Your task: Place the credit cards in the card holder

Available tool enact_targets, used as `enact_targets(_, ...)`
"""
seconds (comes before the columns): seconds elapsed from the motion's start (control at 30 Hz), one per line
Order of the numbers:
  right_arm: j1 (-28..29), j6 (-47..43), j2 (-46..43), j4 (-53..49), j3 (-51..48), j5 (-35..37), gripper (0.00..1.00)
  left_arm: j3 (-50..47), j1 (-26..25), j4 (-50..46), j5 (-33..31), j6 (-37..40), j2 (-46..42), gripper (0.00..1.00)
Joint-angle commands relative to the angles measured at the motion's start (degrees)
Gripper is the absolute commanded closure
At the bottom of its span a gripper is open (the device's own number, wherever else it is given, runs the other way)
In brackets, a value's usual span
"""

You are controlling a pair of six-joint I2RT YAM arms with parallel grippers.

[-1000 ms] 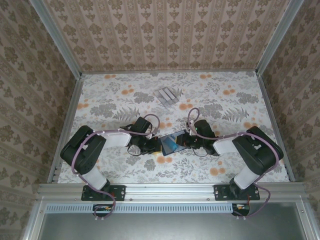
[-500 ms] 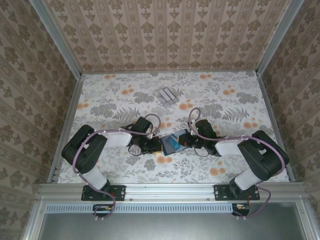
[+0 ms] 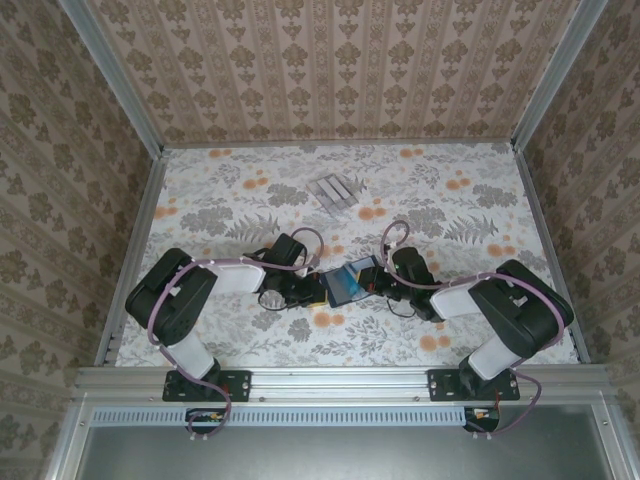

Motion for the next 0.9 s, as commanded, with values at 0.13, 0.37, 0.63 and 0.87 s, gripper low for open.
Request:
enact_targets(0.13, 3.3, 2.9, 1.5, 0.9, -1.3, 2.8, 0.96, -0.2, -1.1, 1.9, -1.0, -1.2, 2.4, 0.99)
enact_targets(0.37, 3.4, -3.4, -2.7, -9.7, -0.5, 2.2, 0.8, -0.1, -0.6, 1.0, -1.2, -0.5, 1.9, 0.99)
enact_targets(0.63, 1.5, -13.8, -7.0, -25.4, 5.5, 1.5, 0.65, 0.2, 0.1, 0.0, -1.1, 0.5, 1.5, 0.99)
enact_targets(0.87, 0.9, -19.9, -7.0, -34.7, 10.6, 2.1, 0.58, 0.2, 0.7, 0.1, -1.2, 0.4, 0.9, 0.98)
